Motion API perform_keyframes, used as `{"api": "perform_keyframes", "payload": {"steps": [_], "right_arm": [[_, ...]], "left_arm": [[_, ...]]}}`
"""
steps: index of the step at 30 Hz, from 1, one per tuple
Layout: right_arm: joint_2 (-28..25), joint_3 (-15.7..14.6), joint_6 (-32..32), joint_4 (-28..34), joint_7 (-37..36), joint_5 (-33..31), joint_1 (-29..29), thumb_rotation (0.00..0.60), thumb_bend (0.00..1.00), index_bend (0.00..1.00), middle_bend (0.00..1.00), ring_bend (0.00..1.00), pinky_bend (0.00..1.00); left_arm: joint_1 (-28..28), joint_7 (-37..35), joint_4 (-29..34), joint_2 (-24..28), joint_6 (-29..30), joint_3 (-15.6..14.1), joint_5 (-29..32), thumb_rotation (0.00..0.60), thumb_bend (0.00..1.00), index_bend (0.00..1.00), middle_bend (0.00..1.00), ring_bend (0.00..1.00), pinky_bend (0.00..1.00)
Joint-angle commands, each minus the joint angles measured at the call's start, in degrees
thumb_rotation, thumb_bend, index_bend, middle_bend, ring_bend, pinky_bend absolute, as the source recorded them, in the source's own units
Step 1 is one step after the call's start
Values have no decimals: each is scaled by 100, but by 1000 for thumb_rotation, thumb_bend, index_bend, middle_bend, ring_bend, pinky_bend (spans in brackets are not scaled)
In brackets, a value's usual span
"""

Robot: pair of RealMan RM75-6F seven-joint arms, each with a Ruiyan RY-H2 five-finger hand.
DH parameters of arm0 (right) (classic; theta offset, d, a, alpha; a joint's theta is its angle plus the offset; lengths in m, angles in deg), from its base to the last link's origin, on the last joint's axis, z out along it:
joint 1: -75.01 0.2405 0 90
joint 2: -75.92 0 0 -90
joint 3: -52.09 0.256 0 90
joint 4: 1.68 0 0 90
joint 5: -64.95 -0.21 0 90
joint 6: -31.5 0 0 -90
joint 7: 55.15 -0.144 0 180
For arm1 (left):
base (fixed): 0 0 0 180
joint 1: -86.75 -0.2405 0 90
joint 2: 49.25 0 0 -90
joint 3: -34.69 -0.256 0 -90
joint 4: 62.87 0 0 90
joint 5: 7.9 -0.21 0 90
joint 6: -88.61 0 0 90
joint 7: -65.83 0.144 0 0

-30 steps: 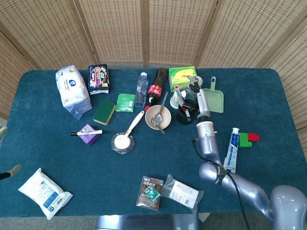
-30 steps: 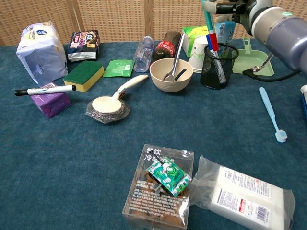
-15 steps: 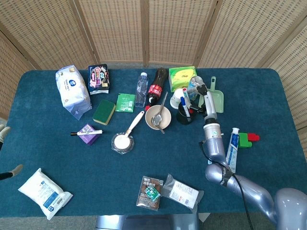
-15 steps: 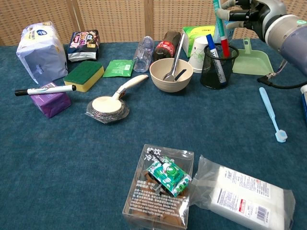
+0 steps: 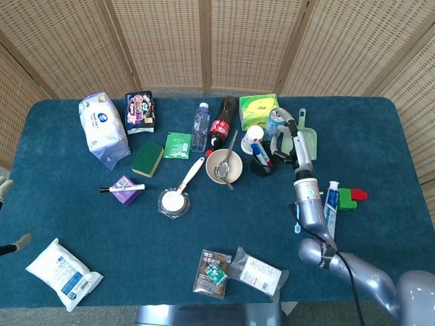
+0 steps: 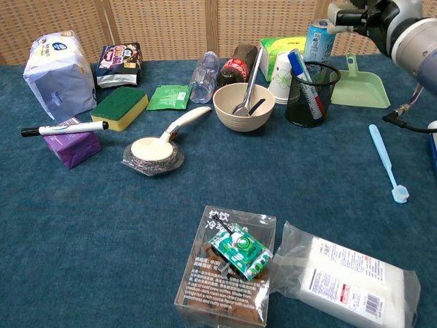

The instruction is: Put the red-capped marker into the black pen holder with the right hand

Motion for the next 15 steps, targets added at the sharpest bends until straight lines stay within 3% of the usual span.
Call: {"api": "perform_keyframes", "payload": {"steps": [1, 5, 15], "right_arm": [[-202, -64, 243, 279, 73, 190, -146, 600, 642, 112, 3, 0, 194], [-666, -266, 552, 741, 352, 494, -448, 600, 643, 120, 16, 0, 193], [-2313, -1388, 1273, 1599, 1574, 1584, -1502, 600, 572, 135, 11, 0, 194]], "left_arm": [[-5, -59, -6, 20, 9, 5, -22, 600, 200, 0, 0, 0, 0], [-24, -182, -36, 65, 19, -6, -79, 600, 201, 0, 0, 0, 0], [-125, -553, -96, 194, 117, -68, -318, 600, 199, 0, 0, 0, 0]]}}
